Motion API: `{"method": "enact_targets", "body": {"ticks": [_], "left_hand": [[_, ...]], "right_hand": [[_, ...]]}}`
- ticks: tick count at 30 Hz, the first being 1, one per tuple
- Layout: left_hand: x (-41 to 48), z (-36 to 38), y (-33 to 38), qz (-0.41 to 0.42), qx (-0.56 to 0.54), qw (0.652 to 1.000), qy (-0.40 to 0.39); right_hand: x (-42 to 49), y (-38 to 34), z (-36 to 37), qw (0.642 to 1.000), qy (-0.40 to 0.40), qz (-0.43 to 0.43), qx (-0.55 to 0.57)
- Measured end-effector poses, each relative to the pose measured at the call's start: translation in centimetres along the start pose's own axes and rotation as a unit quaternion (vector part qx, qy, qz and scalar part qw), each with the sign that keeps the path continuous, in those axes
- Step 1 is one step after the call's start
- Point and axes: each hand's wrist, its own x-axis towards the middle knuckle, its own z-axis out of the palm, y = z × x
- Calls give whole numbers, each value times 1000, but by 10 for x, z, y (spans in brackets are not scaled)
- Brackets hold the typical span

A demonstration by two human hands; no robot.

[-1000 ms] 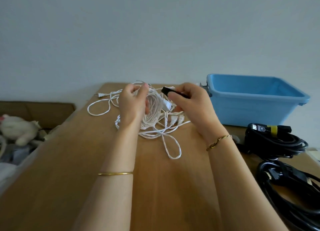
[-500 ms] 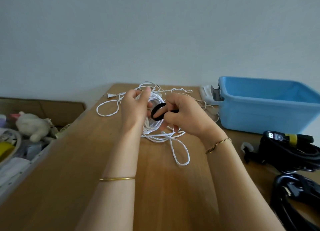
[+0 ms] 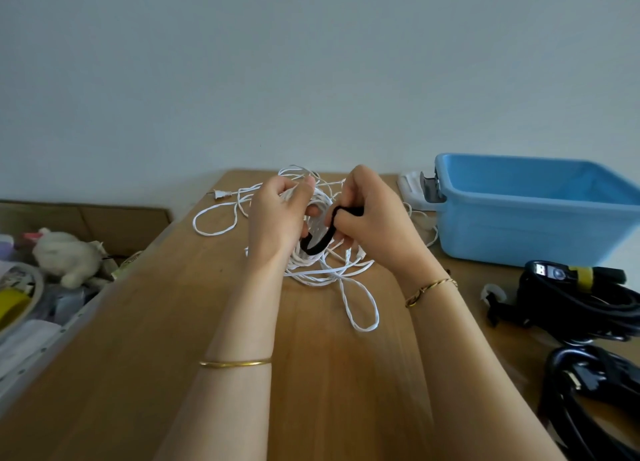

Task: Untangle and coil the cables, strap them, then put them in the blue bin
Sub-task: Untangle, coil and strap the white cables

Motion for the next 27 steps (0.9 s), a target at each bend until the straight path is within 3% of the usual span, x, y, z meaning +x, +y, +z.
{"method": "enact_targets", "body": {"ticks": [3,10,19,27], "left_hand": [[0,0,-1,17,14,1000,-2],[1,2,-3,31,28,999,-3],[2,1,-3,28,25,999,-4],[5,-1,-5,62,73,995,19]], "right_hand": [[2,2,-3,999,34,-10,-2],[3,4,-3,996,30,-48,-68],[2,3,-3,988,90,-100,-74],[2,3,-4,987,96,-108,-65]]}}
